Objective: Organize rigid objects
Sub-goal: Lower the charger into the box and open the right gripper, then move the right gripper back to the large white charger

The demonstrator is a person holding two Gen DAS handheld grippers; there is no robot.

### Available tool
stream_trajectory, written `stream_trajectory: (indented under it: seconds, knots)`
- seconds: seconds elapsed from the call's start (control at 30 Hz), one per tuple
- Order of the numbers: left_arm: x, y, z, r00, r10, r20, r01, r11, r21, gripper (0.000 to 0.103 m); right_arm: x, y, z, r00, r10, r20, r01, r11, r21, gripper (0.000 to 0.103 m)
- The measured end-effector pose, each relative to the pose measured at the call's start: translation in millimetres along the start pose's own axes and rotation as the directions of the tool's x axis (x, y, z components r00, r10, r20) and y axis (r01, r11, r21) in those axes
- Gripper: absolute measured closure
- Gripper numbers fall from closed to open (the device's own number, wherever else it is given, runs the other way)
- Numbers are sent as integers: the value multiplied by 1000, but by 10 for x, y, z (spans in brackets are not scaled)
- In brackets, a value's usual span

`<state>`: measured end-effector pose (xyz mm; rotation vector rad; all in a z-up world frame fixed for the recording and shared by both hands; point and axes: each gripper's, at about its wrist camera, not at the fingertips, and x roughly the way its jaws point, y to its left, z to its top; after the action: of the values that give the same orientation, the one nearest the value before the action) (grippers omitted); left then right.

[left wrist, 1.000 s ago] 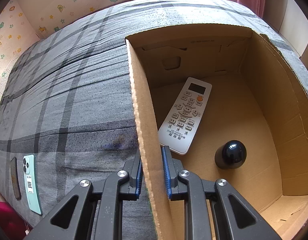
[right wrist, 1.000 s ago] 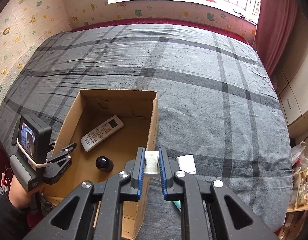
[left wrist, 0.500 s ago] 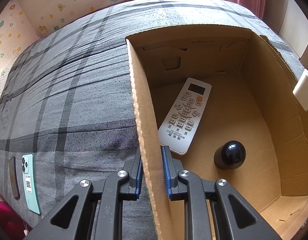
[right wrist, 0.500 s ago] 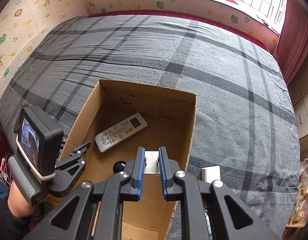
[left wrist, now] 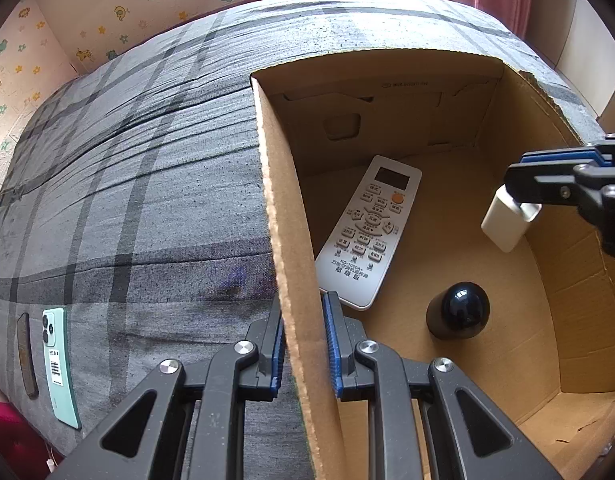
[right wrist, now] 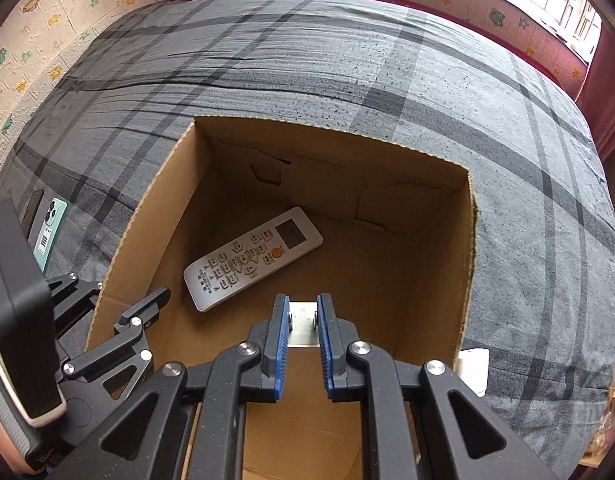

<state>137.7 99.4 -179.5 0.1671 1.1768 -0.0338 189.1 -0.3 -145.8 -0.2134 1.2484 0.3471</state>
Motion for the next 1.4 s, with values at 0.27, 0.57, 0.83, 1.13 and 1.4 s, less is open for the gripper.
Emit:
stream_trajectory:
  seconds: [0.27, 0.57, 0.83, 1.13, 1.4]
  knots:
    - [7, 17, -3, 1000, -6, 2, 6, 1000, 3, 83, 324, 107, 75, 1000, 8, -29, -8, 1000, -21, 89]
    - [3, 34, 7, 1000, -16, 2, 16, 1000, -1, 83, 508, 143, 86, 998, 20, -53, -21, 999, -24, 89]
    - [1, 35, 7, 1000, -17, 0, 17, 1000, -2, 83, 362, 134, 116, 1000, 3, -3, -3, 1000, -20, 44]
    - [0, 40, 11, 1000, -20, 0, 20, 1000, -6, 83, 55, 75, 175, 998, 6, 63, -5, 1000, -8, 17]
    - [1, 38, 14, 1000, -18, -1, 18, 1000, -6, 83, -183, -32, 156, 994, -31, 103, 31, 1000, 3, 8]
